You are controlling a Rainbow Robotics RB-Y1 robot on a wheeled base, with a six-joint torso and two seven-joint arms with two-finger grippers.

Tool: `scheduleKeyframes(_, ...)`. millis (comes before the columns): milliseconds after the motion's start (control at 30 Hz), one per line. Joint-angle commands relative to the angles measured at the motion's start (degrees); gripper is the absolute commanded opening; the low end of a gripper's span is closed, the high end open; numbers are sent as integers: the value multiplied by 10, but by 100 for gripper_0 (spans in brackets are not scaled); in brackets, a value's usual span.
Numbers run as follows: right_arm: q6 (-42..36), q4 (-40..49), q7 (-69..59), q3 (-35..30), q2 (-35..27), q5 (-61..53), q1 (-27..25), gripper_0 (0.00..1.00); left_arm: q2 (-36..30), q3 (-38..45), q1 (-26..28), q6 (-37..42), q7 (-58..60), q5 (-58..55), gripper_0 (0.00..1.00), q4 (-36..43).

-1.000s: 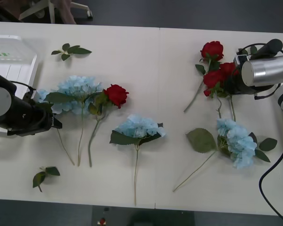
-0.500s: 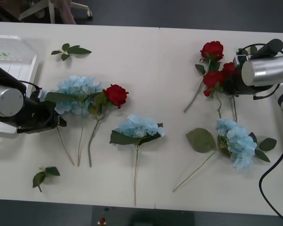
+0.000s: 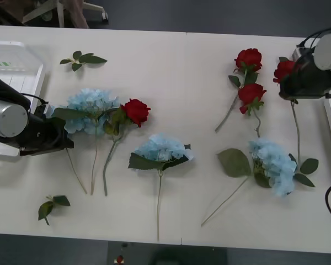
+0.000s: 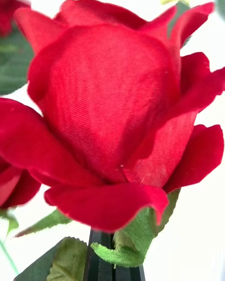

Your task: Put the red flowers into the right box and the blue flowers into the left box

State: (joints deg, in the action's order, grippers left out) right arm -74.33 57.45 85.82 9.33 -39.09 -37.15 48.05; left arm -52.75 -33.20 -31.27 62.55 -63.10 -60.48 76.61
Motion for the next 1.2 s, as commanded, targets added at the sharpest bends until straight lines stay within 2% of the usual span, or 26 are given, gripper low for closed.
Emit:
scheduleKeyframes(33, -44, 57, -7, -26, -74, -45, 11, 0, 5, 1, -9, -3, -12, 10, 1, -2)
scheduleKeyframes(267, -98, 76, 49, -57, -173, -134, 10, 0, 5, 2, -12, -4, -16, 15, 0, -1)
scheduleKeyframes(333, -107, 67, 81, -85, -198, -157, -2, 0, 5, 2, -13, -5, -16, 19, 0, -2)
scheduleKeyframes(433, -109, 57, 136, -150, -216, -173, -38, 0, 4, 2, -14, -4, -17, 23, 0, -2)
scheduleKeyframes(600, -103, 52, 240, -283, -217, -180, -137, 0, -2, 4, -14, -4, -22, 27, 0, 2)
scheduleKeyframes(700, -93, 52, 280, -322, -216, -184, -182, 0, -10, 9, -14, -4, -26, 29, 0, 10)
scheduleKeyframes(800, -64, 53, 308, -339, -216, -202, -233, 0, -31, 18, -16, 5, -31, 26, 0, 32)
scheduleKeyframes(900, -20, 52, 329, -338, -216, -231, -277, 0, -50, 36, -28, 49, -35, 21, 0, 60)
scheduleKeyframes(1067, 53, 52, 334, -314, -210, -245, -320, 0, -72, 83, -34, 122, -44, 16, 0, 97)
scheduleKeyframes(1200, 107, 46, 334, -304, -202, -228, -334, 0, -86, 102, -34, 146, -52, -17, 0, 106)
